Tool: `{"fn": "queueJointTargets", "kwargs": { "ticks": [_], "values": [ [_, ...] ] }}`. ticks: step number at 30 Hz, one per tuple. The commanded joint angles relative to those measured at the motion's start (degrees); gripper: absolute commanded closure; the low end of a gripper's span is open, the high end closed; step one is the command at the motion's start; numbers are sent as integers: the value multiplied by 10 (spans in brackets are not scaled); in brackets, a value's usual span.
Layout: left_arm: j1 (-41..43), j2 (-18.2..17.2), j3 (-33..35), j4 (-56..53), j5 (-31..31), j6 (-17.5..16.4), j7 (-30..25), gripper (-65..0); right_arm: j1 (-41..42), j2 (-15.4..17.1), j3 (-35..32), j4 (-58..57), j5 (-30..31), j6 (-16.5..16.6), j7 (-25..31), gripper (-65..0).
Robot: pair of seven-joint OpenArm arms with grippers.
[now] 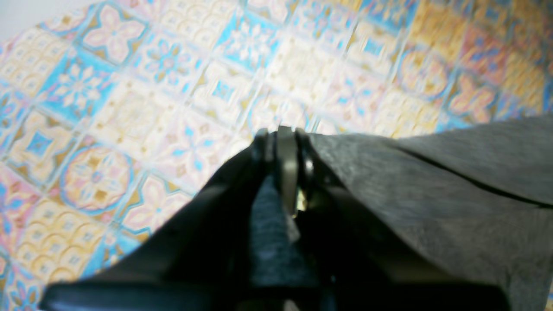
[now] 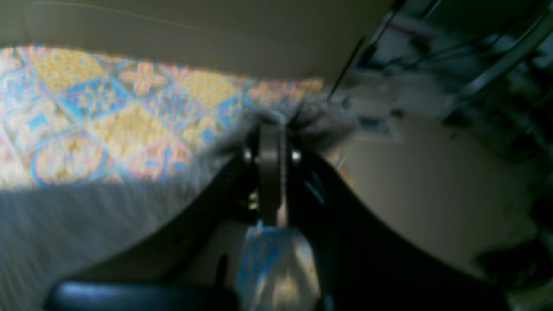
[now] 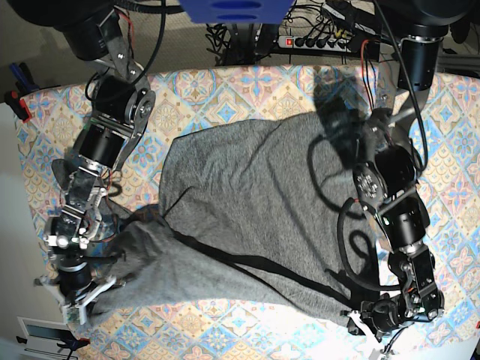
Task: Layout the t-shirt on the table in an organized manner, then fold the t-shirt properly
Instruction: 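Lift the grey shirt with both grippers and swing it across the table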
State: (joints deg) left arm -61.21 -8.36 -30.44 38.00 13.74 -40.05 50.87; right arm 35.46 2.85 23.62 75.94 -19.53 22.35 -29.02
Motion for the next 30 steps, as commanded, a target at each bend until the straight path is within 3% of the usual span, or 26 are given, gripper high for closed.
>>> {"fn": "queueJointTargets", "kwargs": {
  "ticks": [1,6,10,17,20,24,30],
  "values": [
    [-38,-11,2,-13,-7,1,-24,-22,30,5,-1,-3,1,-5,15,0],
    [-97,-21,4,-94,-7,1,-82,-22,94,6,-2,-54,1,-5,19,0],
    [-132,-30,5,-100,-6,12,-95,-22,135,8,-2,-81,1,-5,19,0],
    [-138,-42,48,-176,-8,29,-134,-22,237,11,0,-107,1,-5,19,0],
    [-138,-43,54,-185,-12,26,-116,-22,244,16,2,-89,1,-5,13,0],
    [-138,-44,54,-183,-13,1,-40,-22,238,16,2,-3,2,-5,-46,0],
    [-138,-44,54,-157,-13,1,11,-22,70,15,0,148,3,-5,-55,0]
  ]
}}
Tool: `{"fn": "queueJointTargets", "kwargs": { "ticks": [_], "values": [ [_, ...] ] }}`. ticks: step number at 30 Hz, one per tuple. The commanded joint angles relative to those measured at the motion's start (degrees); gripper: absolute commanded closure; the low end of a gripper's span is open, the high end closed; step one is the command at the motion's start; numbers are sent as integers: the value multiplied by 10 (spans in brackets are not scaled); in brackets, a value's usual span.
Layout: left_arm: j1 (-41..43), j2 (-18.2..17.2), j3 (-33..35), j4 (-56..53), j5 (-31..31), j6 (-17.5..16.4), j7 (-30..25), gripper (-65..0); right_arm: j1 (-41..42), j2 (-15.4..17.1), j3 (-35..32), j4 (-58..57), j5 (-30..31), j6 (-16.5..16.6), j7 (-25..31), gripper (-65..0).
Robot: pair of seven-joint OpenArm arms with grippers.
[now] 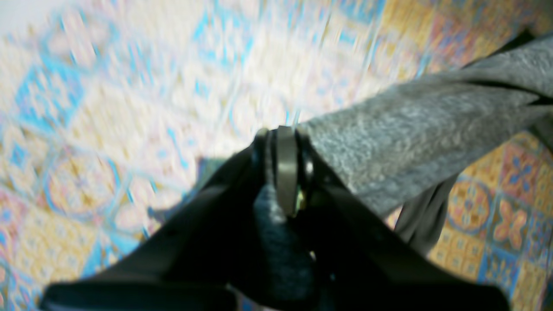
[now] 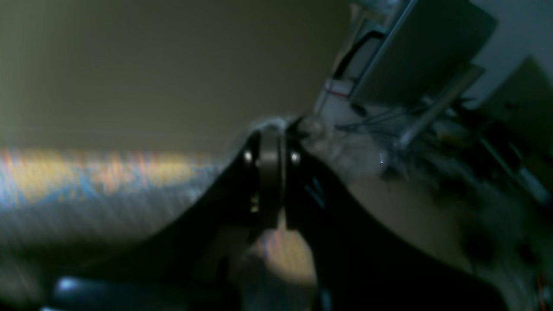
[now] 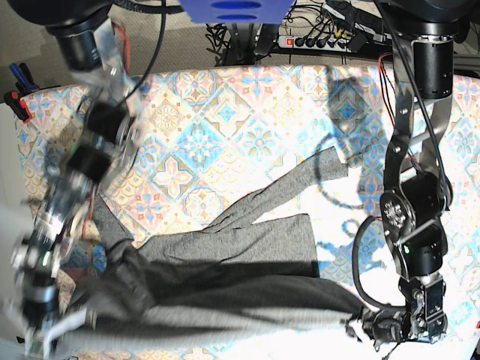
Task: Layout the t-shirt on the table in an organized manner, then fold the t-shirt properly
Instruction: 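Lift the grey shirt with both grippers and swing it across the table, then lay the twisted shirt down and move the left gripper along its fabric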
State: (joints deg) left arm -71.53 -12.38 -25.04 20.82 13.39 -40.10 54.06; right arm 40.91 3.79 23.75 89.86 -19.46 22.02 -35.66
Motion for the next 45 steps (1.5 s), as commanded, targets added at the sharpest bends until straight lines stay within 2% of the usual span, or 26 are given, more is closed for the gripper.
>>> {"fn": "queueJointTargets", "kwargs": {
  "ticks": [1,4,6,10,13,16,21,26,32,34,37,39,45],
  "values": [
    [-35,-4,0,40,-9,1,3,-22,-15,6,-1,37,3,-2,12,0],
    [-24,1,2,178,-9,1,88,-22,-88,6,-1,100,3,-2,11,0],
    [42,19,10,307,-9,1,152,-22,-118,3,0,129,3,-2,8,0],
    [186,32,107,571,-9,1,252,-22,-174,1,1,176,17,-2,8,0],
    [310,34,163,720,-9,1,259,-22,-233,1,1,202,50,-2,7,0],
    [416,33,173,783,-9,1,259,-22,-293,-20,1,210,68,-2,7,0],
    [550,33,172,832,-9,1,259,-22,-370,-47,38,210,68,-2,11,0],
    [635,30,144,889,-9,1,259,-23,-414,-64,50,210,69,-2,12,0],
    [646,30,131,893,-9,1,242,-27,-421,-64,50,210,69,-2,12,0],
    [630,34,132,892,-9,1,214,-42,-421,-64,50,210,69,-2,12,0],
    [594,49,131,864,-5,1,160,-107,-421,-64,49,210,69,-2,12,0],
    [543,69,127,818,-2,1,109,-175,-421,-64,49,210,69,-2,12,0],
    [391,96,107,552,-5,1,-47,-385,-421,-64,48,210,68,-2,12,0]
  ]
}}
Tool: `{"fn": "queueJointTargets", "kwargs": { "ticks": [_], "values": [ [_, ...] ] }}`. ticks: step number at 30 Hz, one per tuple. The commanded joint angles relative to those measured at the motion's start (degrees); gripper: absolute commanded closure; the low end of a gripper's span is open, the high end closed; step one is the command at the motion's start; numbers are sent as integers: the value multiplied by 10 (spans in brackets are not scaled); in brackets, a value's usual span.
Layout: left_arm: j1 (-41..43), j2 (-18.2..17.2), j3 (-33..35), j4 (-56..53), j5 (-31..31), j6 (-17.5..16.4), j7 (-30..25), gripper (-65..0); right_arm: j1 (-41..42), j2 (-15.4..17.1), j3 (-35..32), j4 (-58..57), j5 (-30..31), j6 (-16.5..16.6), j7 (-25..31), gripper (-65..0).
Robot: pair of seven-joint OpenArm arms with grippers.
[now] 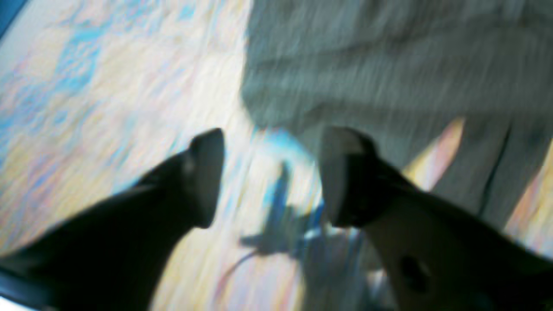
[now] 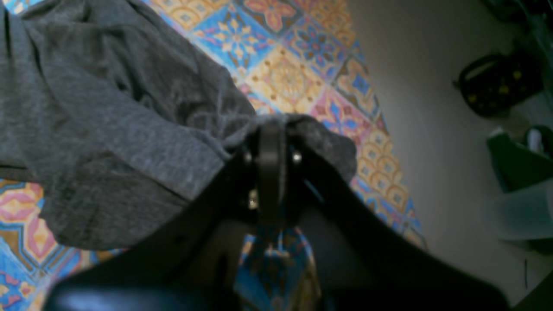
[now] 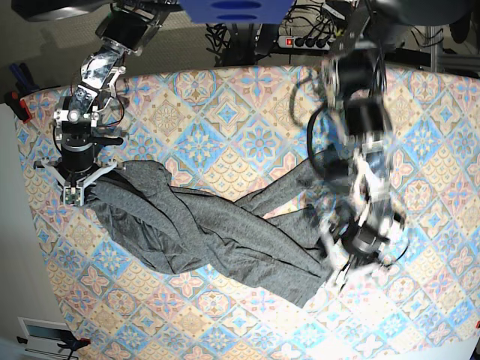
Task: Layout the t-shirt on the table in an organized manner, then fold the t-shirt properly
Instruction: 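Lay the twisted shirt down and move the left gripper along its fabric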
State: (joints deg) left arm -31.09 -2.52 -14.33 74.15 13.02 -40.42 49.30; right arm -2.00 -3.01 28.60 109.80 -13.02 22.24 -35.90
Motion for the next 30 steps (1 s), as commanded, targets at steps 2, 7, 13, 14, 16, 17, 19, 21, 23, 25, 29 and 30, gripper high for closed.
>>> {"fn": "queueJointTargets", "kwargs": {
  "ticks": [2,7,13,14,16,17,19,21,23,25,29,30],
  "values": [
    [-60,5,-24,-88,-4,4,-65,-426,8,4,-1,11,3,-4,13,0],
    [-155,5,-90,-377,0,4,-298,-443,7,4,-1,11,3,-4,13,0],
    [-206,-20,-91,-624,-5,35,-533,-444,-4,4,1,11,2,-4,10,0],
    [-206,-27,-91,-636,-5,60,-551,-444,-10,4,0,11,2,-4,10,0],
    [-193,-36,-91,-642,-5,113,-574,-444,-24,4,0,11,2,-4,10,0],
    [-184,-37,-89,-642,0,140,-584,-444,-32,4,0,11,2,-4,10,0],
    [-167,-55,-87,-641,1,198,-602,-444,-45,4,0,11,2,-4,11,0],
    [-155,-73,-87,-641,1,229,-605,-444,-55,4,0,11,2,-4,10,0],
    [-154,-82,-76,-643,5,234,-605,-446,-59,4,0,11,2,-4,10,0],
    [-152,-84,-32,-644,30,235,-604,-447,-59,4,2,11,2,-4,10,0],
    [-143,-71,27,-642,48,237,-606,-448,-62,4,1,12,2,-4,10,0],
    [-143,-71,27,-642,43,237,-607,-448,-62,4,0,12,2,-4,10,0]
  ]
}}
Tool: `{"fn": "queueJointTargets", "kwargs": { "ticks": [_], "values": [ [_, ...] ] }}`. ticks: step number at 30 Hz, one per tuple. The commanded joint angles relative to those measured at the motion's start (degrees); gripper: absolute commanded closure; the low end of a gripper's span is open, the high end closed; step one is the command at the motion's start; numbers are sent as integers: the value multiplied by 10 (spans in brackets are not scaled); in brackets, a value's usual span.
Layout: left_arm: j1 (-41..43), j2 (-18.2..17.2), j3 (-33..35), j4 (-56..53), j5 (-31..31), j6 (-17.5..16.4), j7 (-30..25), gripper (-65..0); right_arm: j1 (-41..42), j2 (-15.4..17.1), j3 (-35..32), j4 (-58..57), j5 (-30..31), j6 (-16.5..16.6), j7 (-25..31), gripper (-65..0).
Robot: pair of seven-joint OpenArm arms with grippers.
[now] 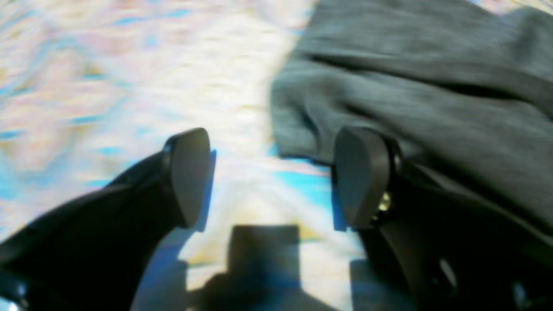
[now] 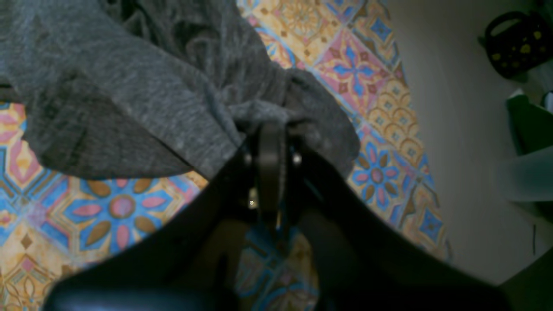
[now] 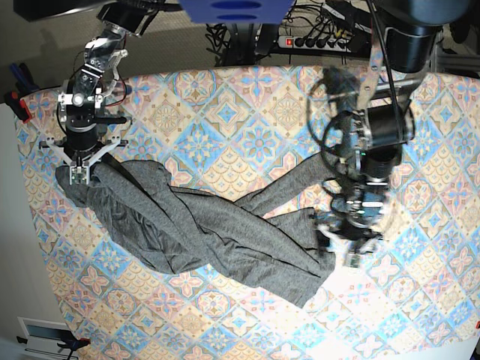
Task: Layout the t-shirt on the table in an organized manner, then fold the t-shirt properly
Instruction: 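Lay the twisted shirt down and move the left gripper along its fabric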
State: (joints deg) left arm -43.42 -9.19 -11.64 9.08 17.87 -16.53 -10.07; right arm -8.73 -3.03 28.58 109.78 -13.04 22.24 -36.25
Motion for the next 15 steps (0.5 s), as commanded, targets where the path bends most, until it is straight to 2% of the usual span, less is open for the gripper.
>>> {"fn": "queueJointTargets", "kwargs": {
  "ticks": [1,4,10,15],
  "values": [
    [-22,-3,0,9,-13,-2,-13,-448,5,4,0,14,2,-4,14,0],
    [-41,2,3,5,-24,-2,-11,-447,6,4,0,16,2,-4,14,0],
    [-25,14,9,-20,-17,-2,-10,-444,6,4,0,30,2,-4,14,0],
    [-10,30,57,-57,-8,-3,-11,-443,6,4,3,38,2,-4,14,0]
  ]
}}
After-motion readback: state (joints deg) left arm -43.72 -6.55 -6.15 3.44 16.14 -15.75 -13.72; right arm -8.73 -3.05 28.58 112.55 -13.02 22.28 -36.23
